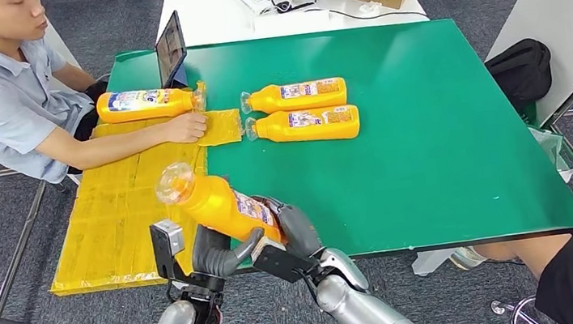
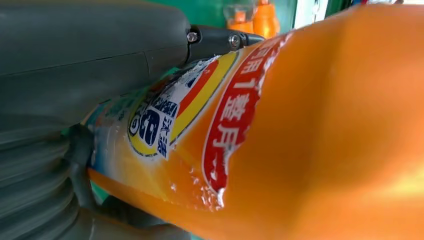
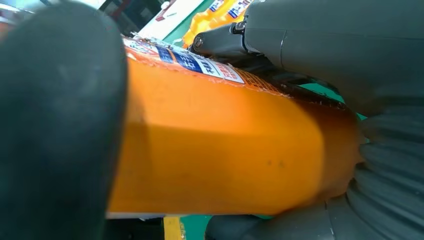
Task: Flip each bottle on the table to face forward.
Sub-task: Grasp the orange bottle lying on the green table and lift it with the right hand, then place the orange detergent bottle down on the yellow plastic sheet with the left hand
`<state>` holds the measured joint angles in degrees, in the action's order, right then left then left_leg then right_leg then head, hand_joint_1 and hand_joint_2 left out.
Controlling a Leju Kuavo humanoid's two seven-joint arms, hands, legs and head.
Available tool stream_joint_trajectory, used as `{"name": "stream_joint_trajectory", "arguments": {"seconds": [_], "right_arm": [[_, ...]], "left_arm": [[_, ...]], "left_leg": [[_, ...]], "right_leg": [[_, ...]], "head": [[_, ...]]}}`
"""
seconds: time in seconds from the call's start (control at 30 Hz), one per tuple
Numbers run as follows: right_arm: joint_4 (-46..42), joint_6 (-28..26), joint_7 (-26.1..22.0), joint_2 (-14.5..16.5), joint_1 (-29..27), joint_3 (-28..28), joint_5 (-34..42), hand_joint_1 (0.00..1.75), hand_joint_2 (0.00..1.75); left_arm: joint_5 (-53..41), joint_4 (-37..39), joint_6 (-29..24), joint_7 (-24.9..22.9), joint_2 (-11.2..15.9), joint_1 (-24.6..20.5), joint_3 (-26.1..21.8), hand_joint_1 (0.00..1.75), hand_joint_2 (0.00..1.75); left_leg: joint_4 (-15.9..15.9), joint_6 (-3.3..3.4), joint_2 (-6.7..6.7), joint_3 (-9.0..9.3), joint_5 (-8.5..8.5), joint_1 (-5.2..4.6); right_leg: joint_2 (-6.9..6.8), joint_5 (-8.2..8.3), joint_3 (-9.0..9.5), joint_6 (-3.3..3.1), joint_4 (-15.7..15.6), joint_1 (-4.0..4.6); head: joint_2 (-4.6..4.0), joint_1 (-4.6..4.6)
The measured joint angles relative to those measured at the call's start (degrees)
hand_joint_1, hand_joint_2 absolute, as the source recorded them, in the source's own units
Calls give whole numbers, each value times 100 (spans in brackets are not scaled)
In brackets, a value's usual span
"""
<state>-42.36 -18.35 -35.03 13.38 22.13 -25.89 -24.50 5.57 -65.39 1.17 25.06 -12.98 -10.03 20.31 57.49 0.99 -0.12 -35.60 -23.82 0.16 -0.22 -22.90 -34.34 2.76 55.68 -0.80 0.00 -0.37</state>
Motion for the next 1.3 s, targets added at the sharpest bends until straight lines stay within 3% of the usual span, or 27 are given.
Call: {"name": "stream_joint_trajectory", "arguments": {"seconds": [0.03,0.07,0.23,0.43,0.47,0.57,0.6,0.7,0.9,1.03,1.3], "right_arm": [[1,-5,13,0,2,-21,-11,175,175],[4,-4,26,0,6,-41,-19,175,175],[46,12,43,0,30,-107,-24,162,175],[56,12,41,0,42,-128,-22,162,175],[68,12,39,1,57,-150,-20,150,175],[131,14,-9,19,97,-268,-5,29,175],[149,-14,-45,45,96,-330,8,0,131],[162,-178,-151,107,72,-473,42,0,0],[82,-361,-268,105,-61,-512,38,0,0],[-347,-783,-457,60,-362,-546,83,0,0],[-1734,-1440,-502,-200,-981,-733,902,0,0]], "left_arm": [[2,46,-25,-6,2,-20,2,168,175],[24,86,-39,-4,2,-38,1,175,175],[147,148,-49,61,2,-59,-37,175,175],[168,153,-50,77,2,-58,-48,175,175],[219,156,-48,87,2,-57,-61,175,175],[709,158,126,74,2,-60,-165,175,175],[1026,145,332,42,1,-56,-240,175,175],[1722,49,821,-12,-2,-14,-457,175,175],[1805,-87,737,-9,19,9,-692,175,175],[1345,-44,55,75,75,-60,-850,175,175],[66,43,-1007,410,510,-356,-1349,175,175]], "left_leg": [[0,0,0,0,0,0],[0,0,-1,0,0,0],[0,0,0,0,0,0],[0,0,0,0,0,0],[0,0,0,0,0,0],[0,0,0,0,0,0],[0,0,1,0,0,0],[0,0,3,0,0,0],[0,0,1,-1,0,0],[0,0,1,-1,0,1],[-2,-1,4,-2,0,3]], "right_leg": [[0,0,0,0,0,0],[-1,0,1,0,0,0],[1,0,0,0,0,0],[1,0,-1,0,0,0],[1,0,-1,0,0,0],[1,0,-1,0,0,0],[1,0,-2,0,0,0],[1,0,-3,0,0,0],[0,-1,-3,-1,0,0],[1,-1,-4,-1,0,1],[2,-2,-8,-3,2,2]], "head": [[0,1],[0,1],[0,2],[0,1],[0,1],[0,2],[0,1],[0,1],[0,2],[0,2],[0,2]]}}
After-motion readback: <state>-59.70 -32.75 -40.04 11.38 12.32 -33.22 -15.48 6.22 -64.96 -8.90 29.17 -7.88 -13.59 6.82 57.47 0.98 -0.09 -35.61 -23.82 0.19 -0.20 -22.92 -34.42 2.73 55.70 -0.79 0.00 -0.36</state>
